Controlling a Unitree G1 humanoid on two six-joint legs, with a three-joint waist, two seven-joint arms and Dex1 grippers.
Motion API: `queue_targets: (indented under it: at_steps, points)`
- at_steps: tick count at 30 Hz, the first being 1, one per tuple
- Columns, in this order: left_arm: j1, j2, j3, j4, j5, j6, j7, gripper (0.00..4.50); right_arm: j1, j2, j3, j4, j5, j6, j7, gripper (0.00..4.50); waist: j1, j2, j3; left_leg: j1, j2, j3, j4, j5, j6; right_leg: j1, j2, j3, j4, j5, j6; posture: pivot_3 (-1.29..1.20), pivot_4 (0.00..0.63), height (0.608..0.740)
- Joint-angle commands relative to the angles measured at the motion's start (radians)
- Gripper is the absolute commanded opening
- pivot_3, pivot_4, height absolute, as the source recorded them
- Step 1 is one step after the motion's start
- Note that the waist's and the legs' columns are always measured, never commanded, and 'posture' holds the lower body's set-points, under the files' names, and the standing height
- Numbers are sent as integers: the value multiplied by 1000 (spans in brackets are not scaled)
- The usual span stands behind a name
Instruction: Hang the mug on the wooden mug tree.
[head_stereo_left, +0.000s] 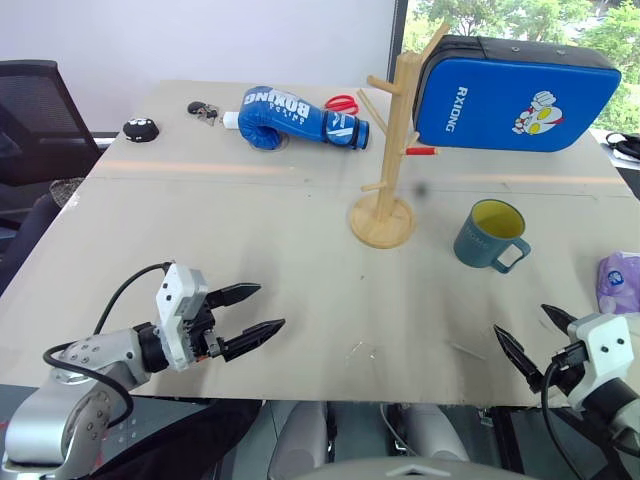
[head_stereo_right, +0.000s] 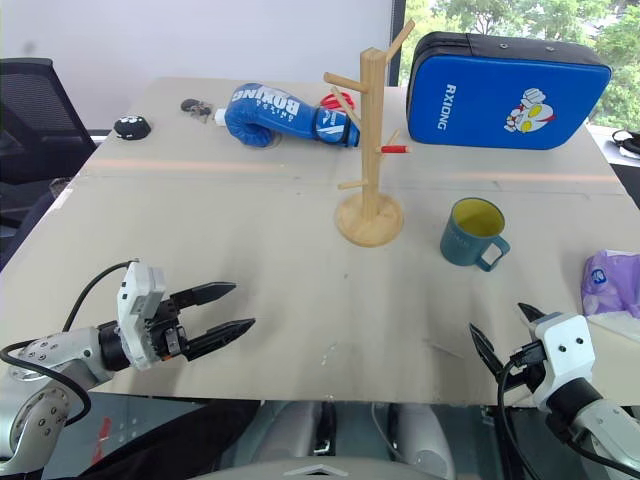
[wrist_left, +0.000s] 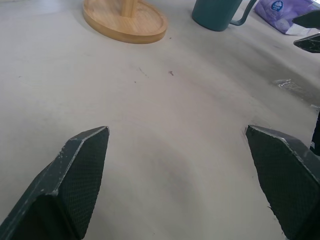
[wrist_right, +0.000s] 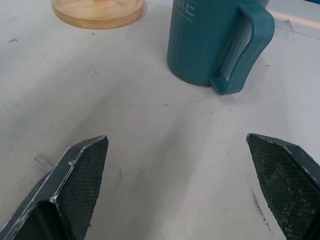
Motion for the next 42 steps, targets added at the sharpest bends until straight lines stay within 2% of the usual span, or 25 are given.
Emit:
queue_targets:
  at_steps: [1,5,8,15,23,34,37,40,42]
  points:
    - [-46,5,-5,-25,-11,-22,6,4500,-3,44,21,-37,-13,-21,-67,4482,0,0,0,0,0,0,0,0,0,0,0,0,0,0,0,0,150,740]
    - [-179,-65,-96,-84,-73,-35,25,4500,-100,116,77,-81,-72,90,-243,4482,3,1,0,0,0,-2,1,0,0,0,-1,-1,0,0,0,0,150,740]
    - [-202,-32,-144,-122,-94,-8,-21,4500,-181,118,123,-111,-183,211,-369,4482,-9,0,-2,0,-1,1,1,0,0,1,-2,0,0,3,-4,0,150,740]
    - [-210,21,-166,-156,-127,-20,-88,4500,-418,170,170,-73,-192,435,-480,4482,-19,1,-1,-1,-1,1,-1,3,-5,-2,5,-2,1,2,-4,0,150,740]
    - [-209,40,-143,-176,-165,-18,-88,4500,-503,210,177,-15,-233,480,-548,4482,-22,1,-1,-1,-1,1,-1,0,0,-2,5,-1,0,2,-3,0,150,740]
    - [-155,44,-124,-197,-163,-55,-79,4500,-626,207,194,163,-275,411,-573,4482,-27,1,-1,-1,-1,2,-1,1,0,-2,6,-1,1,2,-3,0,150,740]
    - [-142,45,-110,-200,-161,-63,-68,4500,-675,203,182,242,-295,381,-593,3747,-27,1,-1,-1,-1,2,-1,1,0,-2,6,-1,1,3,-4,0,150,740]
    - [-133,44,-99,-206,-159,-66,-57,4500,-703,194,170,293,-305,360,-593,2440,-26,2,0,-1,-1,2,-1,1,0,-2,6,-1,1,3,-4,0,150,740]
    - [-131,43,-97,-209,-161,-67,-47,4500,-718,183,163,317,-305,345,-587,1415,-25,2,0,-1,-1,2,-1,1,0,-2,6,-1,1,3,-4,0,150,740]
